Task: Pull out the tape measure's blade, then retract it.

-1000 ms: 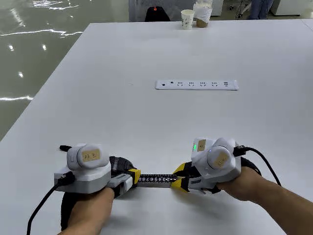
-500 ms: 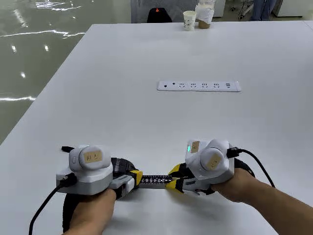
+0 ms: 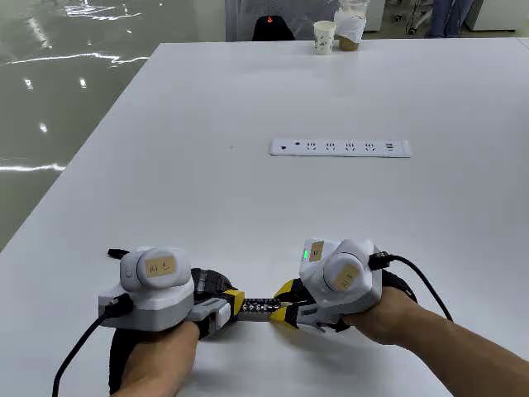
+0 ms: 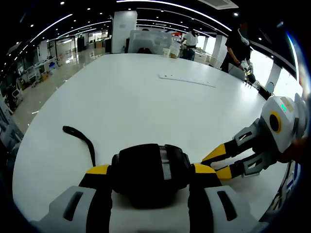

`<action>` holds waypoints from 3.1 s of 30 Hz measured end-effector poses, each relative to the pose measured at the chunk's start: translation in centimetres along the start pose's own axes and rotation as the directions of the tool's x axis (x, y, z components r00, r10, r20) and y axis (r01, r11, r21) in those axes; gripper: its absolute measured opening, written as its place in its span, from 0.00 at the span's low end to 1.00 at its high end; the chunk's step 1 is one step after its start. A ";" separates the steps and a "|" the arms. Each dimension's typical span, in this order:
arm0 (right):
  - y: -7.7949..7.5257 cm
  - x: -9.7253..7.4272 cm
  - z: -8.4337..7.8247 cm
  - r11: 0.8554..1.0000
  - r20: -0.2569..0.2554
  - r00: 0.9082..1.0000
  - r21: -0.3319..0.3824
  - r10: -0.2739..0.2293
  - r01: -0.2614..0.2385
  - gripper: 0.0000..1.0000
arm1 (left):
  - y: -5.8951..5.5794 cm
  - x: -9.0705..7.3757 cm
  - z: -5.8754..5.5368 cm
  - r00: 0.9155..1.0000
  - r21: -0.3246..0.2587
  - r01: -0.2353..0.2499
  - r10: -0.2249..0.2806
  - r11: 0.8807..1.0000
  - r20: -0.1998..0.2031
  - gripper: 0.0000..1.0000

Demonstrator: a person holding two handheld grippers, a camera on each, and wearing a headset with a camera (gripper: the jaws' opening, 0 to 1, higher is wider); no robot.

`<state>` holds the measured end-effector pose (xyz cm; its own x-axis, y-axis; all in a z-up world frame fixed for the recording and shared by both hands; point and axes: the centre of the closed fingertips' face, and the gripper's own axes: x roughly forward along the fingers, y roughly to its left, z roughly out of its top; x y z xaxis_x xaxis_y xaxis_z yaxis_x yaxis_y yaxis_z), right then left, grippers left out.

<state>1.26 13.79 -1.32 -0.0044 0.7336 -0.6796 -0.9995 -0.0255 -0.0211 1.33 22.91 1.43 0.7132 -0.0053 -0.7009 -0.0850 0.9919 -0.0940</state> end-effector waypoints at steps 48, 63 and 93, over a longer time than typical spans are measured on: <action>0.7 2.9 2.7 0.999 0.011 1.000 -0.044 0.020 -0.020 0.11 | 0.1 0.0 -0.1 1.000 -0.019 0.009 -0.009 1.000 -0.003 0.58; 0.7 2.9 2.8 0.999 0.000 1.000 -0.054 0.004 -0.004 0.12 | 0.0 0.0 0.0 1.000 -0.005 0.012 -0.012 1.000 -0.003 0.60; 1.1 1.4 1.9 0.999 -0.007 1.000 -0.032 -0.020 0.020 0.20 | 0.2 -1.0 0.2 1.000 0.020 0.016 -0.016 1.000 -0.002 0.62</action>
<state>0.14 16.07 -0.84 0.0158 0.7291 -0.6843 -0.9978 -0.0328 -0.0581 0.72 23.17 2.25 0.7134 -0.0212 -0.7005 -0.0594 0.9941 -0.0906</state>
